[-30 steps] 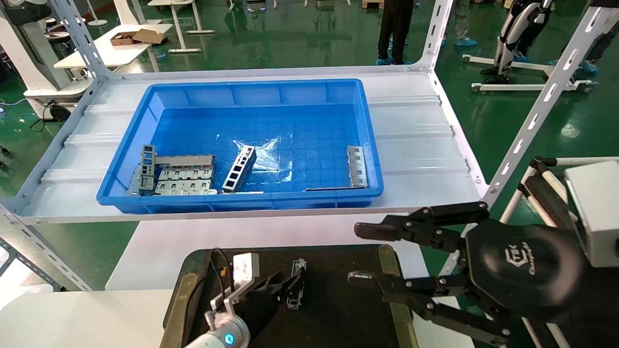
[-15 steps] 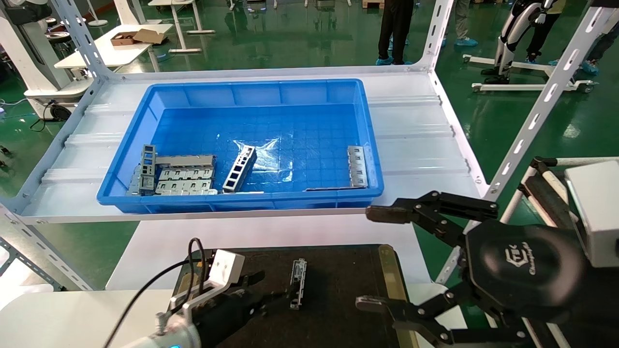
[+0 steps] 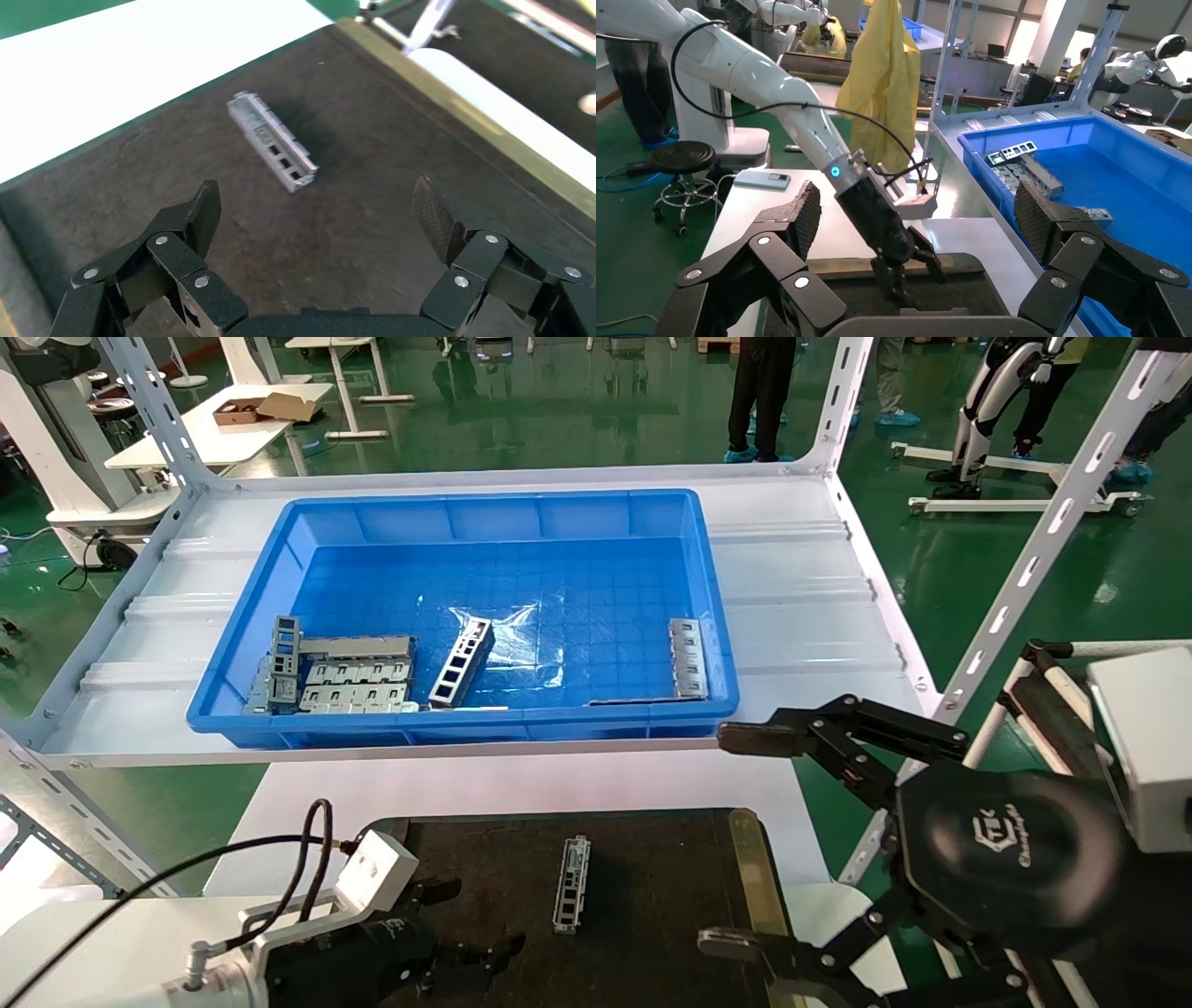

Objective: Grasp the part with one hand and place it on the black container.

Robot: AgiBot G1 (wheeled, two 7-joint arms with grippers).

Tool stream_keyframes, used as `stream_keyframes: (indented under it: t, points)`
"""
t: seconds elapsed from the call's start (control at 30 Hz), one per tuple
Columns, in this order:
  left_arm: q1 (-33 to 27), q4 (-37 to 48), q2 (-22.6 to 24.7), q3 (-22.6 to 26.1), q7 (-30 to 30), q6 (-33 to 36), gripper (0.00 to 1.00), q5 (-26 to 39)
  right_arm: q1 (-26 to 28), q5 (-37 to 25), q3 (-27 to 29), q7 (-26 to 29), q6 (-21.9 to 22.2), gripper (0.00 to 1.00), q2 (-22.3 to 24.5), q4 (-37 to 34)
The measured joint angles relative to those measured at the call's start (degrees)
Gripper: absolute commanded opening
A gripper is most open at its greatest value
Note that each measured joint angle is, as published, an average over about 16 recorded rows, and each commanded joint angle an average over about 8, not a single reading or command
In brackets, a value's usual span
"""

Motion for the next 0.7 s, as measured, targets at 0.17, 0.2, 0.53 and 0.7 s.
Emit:
stream_keyframes:
  t: [0.17,0.2,0.53,0.7]
  points:
    - [1.0,0.9,-1.5,-5.0,8.5,8.4,1.00,-6.1,0.0,0.0,0.0,0.0,0.0,1.00,0.0,0.0]
    - [1.3,1.2,-1.7,-5.9,10.2,10.1,1.00,-7.4,0.0,0.0,0.0,0.0,0.0,1.00,0.0,0.0]
    - [3.4,4.9,-2.6,-12.8,23.4,22.7,1.00,-16.8,0.0,0.0,0.0,0.0,0.0,1.00,0.0,0.0]
    - [3.6,6.3,-2.6,-14.0,25.8,25.3,1.00,-18.6,0.0,0.0,0.0,0.0,0.0,1.00,0.0,0.0]
